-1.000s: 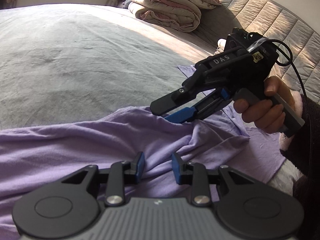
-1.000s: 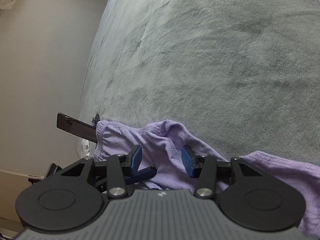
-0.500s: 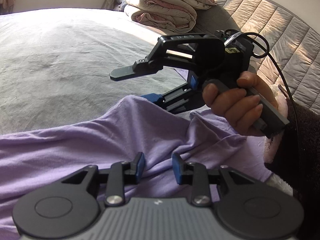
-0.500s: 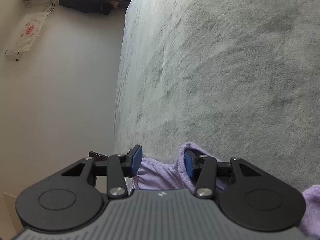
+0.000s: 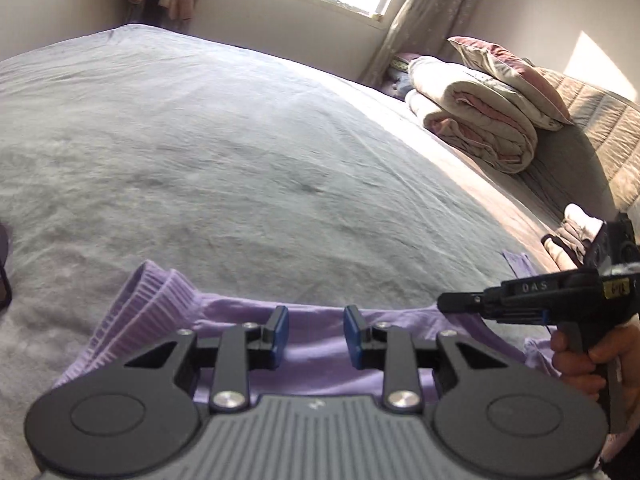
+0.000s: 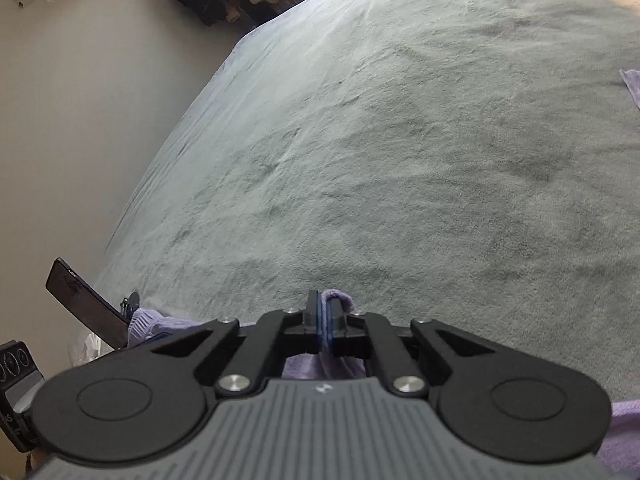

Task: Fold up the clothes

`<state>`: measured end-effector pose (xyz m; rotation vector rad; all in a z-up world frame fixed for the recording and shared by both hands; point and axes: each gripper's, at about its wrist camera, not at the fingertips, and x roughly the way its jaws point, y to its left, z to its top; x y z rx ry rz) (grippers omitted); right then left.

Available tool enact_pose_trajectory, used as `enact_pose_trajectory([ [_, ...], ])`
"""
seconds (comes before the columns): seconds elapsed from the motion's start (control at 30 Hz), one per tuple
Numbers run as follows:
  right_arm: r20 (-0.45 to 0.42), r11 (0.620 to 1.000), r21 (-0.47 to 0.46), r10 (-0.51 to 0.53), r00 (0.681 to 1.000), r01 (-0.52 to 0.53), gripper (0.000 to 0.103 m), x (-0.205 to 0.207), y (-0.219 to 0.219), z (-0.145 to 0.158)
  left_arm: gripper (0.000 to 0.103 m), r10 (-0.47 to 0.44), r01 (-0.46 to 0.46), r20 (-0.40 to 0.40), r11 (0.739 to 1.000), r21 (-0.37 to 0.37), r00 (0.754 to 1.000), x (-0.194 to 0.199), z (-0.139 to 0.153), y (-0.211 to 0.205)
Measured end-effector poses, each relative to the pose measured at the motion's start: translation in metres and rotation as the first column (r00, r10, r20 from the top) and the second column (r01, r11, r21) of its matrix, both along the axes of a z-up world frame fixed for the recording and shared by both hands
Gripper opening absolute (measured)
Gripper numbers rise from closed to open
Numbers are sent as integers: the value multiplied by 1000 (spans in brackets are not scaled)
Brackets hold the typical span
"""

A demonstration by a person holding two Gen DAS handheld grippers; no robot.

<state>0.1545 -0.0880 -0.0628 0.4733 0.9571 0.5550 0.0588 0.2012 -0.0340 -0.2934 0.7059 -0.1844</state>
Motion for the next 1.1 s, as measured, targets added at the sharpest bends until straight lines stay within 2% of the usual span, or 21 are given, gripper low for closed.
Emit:
enact_pose_trajectory([
  [0.07, 47, 998, -63, -3, 999, 6, 4, -3, 2, 4, 29, 86, -84, -29, 995, 48, 996, 3, -5, 10],
  [0.1, 65, 996, -92, 3, 998, 3, 4, -3, 5, 6, 15, 107, -104, -33, 991, 79, 994, 4, -7, 12],
  [0.13, 75, 993, -116, 9, 997, 0, 4, -2, 7, 7, 12, 122, -118, -37, 988, 98, 992, 5, -9, 13],
  [0.3, 76, 981, -196, 24, 997, -8, 6, -10, 5, 14, 17, 104, -101, -37, 993, 61, 994, 3, -3, 11],
  [0.33, 72, 978, -208, 27, 997, -12, 12, -12, 4, 19, 20, 87, -86, -33, 995, 51, 996, 1, -2, 8],
  [0.4, 74, 971, -241, 27, 997, -8, 15, -18, 1, 29, 21, 42, -41, -22, 999, 20, 999, -1, 2, 0],
  [0.47, 92, 959, -283, 11, 996, 16, 24, -25, -8, 38, 26, -19, 18, -12, 1000, -11, 1000, -4, 5, -9],
  [0.5, 104, 953, -302, -6, 995, 37, 37, -29, -16, 42, 28, -53, 52, -6, 998, -25, 999, -6, 6, -16],
  [0.6, 132, 926, -360, -74, 989, 117, 40, -40, -42, 49, 30, -177, 177, 5, 983, -50, 984, -11, 10, -40],
  [0.73, 137, 873, -417, -213, 967, 252, 40, -50, -82, 45, 31, -330, 330, 7, 941, -70, 944, -16, 11, -70],
  [0.87, 136, 827, -449, -311, 941, 338, 40, -54, -109, 34, 31, -453, 453, 8, 889, -74, 891, -19, 11, -97],
  [1.0, 146, 795, -466, -364, 920, 389, 39, -51, -123, 22, 32, -581, 580, -12, 813, -59, 814, -24, 7, -126],
  [1.07, 158, 785, -475, -369, 916, 398, 36, -46, -122, 18, 32, -637, 637, -24, 771, -24, 770, -28, 5, -141],
  [1.1, 173, 774, -488, -368, 914, 404, 34, -44, -121, 16, 32, -652, 652, -27, 758, -5, 758, -30, 4, -147],
])
